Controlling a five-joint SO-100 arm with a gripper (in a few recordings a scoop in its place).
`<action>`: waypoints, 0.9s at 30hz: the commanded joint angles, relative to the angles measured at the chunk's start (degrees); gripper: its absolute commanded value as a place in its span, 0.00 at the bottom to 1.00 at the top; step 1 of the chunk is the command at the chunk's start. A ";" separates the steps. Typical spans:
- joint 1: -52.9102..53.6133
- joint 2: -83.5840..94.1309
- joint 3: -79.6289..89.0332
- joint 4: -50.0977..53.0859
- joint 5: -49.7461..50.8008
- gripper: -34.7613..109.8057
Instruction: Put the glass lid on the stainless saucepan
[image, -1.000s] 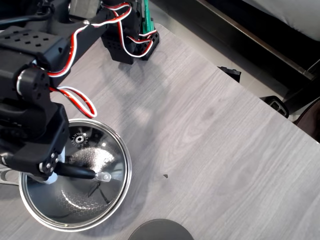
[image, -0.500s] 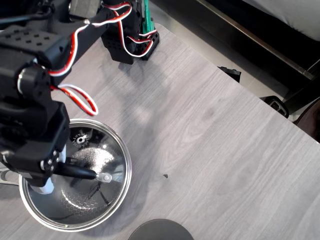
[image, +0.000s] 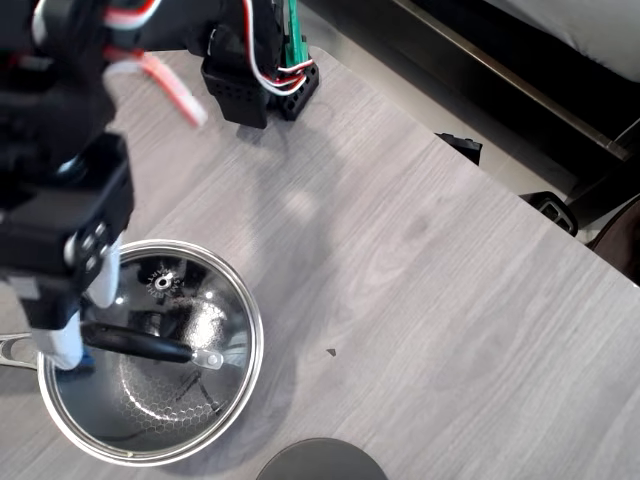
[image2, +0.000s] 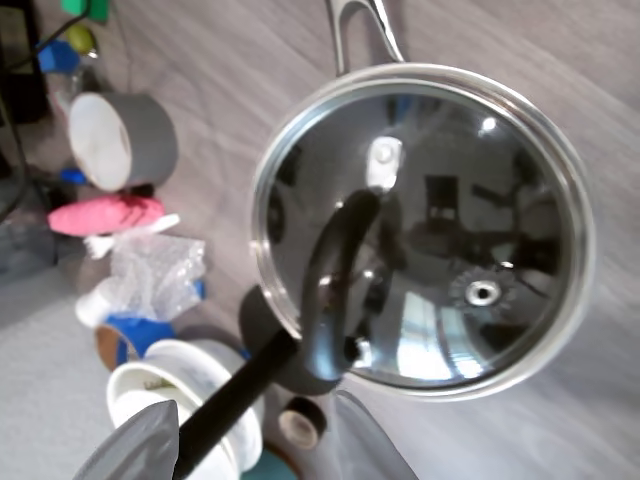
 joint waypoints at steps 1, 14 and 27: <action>-2.55 12.13 7.47 0.09 -0.09 0.37; -20.30 63.63 75.23 -21.97 2.29 0.24; -22.68 79.72 106.35 -31.38 2.20 0.24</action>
